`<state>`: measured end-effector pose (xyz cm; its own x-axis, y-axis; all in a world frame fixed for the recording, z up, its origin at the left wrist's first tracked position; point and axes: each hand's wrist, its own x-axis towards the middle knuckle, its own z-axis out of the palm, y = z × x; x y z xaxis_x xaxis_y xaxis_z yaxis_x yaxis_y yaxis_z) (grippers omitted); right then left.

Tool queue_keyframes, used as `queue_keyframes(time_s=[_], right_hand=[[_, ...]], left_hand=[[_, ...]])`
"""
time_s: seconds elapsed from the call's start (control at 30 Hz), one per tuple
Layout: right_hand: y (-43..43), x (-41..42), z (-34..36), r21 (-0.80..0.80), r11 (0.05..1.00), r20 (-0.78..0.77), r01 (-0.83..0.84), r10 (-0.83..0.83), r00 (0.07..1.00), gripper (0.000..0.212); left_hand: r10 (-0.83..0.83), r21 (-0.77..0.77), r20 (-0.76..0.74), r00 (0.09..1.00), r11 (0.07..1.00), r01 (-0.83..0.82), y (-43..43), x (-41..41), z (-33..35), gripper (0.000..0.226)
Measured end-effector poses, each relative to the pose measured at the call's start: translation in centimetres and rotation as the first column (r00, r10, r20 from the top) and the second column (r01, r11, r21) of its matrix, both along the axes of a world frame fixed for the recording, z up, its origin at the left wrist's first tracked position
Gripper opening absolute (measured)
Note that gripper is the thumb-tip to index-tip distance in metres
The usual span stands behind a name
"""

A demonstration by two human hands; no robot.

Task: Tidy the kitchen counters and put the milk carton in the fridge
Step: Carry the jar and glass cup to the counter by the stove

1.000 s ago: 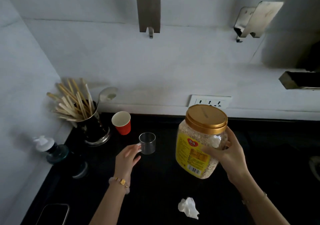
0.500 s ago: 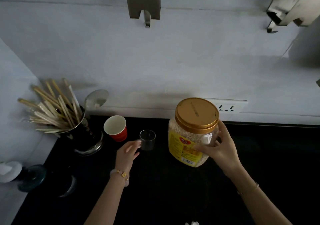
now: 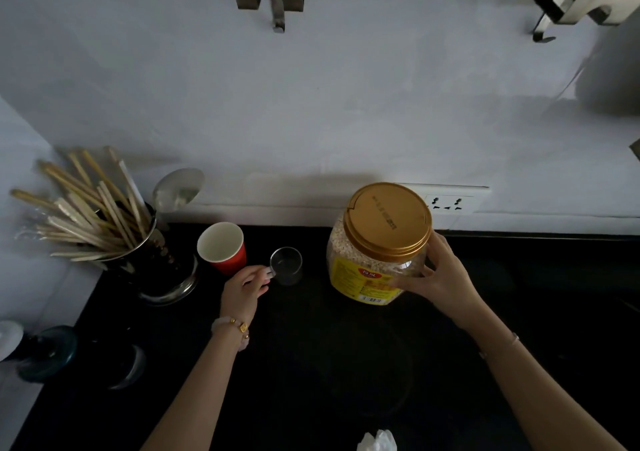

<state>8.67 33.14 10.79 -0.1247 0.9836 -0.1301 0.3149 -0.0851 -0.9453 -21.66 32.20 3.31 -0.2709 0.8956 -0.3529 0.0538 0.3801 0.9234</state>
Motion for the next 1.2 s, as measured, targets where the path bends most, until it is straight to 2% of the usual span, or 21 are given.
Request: queue_keyframes(time_s=[0.13,0.27,0.4,0.5,0.63,0.73,0.8,0.9,1.0,1.1,1.2], right_hand=[[0.3,0.4,0.3,-0.021,0.999,-0.036,-0.027,0.027,0.999,0.092],[0.6,0.9,0.7,-0.050,0.997,-0.052,-0.064,0.061,0.997,0.094],[1.3,1.7,1.2,-0.079,0.985,-0.006,-0.154,0.154,0.988,0.090],[1.6,2.1,1.3,-0.079,0.985,0.030,-0.154,0.157,0.987,0.087],[1.8,2.4,1.2,-0.057,0.985,0.085,-0.162,0.167,0.982,0.087],[1.4,2.4,0.7,-0.059,0.987,0.010,-0.147,0.147,0.989,0.091],[0.9,2.2,0.5,-0.048,0.991,-0.010,-0.127,0.126,0.992,0.093],[-0.5,1.7,0.2,-0.041,0.998,0.001,-0.051,0.051,0.999,0.090],[-2.5,1.8,-1.0,-0.066,0.995,0.100,0.079,-0.072,0.992,0.081],[-4.9,2.0,-1.2,-0.061,0.988,0.234,0.145,-0.127,0.964,0.060],[-7.5,2.4,-0.7,-0.031,0.975,0.231,0.218,-0.205,0.951,0.037]], left_hand=[[0.055,0.020,0.007,0.998,0.998,-0.055,0.6,0.3,-0.1,0.020],[0.111,-0.006,0.079,0.991,0.994,-0.110,1.0,0.3,0.0,0.020],[0.137,-0.037,0.142,0.980,0.990,-0.133,1.1,0.6,0.2,0.015],[0.161,-0.048,0.172,0.972,0.987,-0.155,1.1,0.8,0.3,0.007],[0.162,-0.077,0.184,0.969,0.986,-0.150,1.3,0.8,0.3,0.016],[0.155,-0.092,0.216,0.964,0.986,-0.138,1.3,0.8,0.4,0.014],[0.187,-0.109,0.243,0.952,0.980,-0.165,1.1,1.0,0.5,0.025],[0.175,-0.134,0.188,0.966,0.979,-0.151,-0.2,1.1,1.2,0.033],[0.099,-0.130,0.153,0.983,0.988,-0.079,-2.7,1.0,2.2,0.030],[-0.015,-0.114,0.070,0.997,0.993,0.023,-6.2,1.3,3.5,0.022],[-0.079,-0.086,0.018,0.997,0.993,0.081,-9.7,1.6,4.3,0.021]])
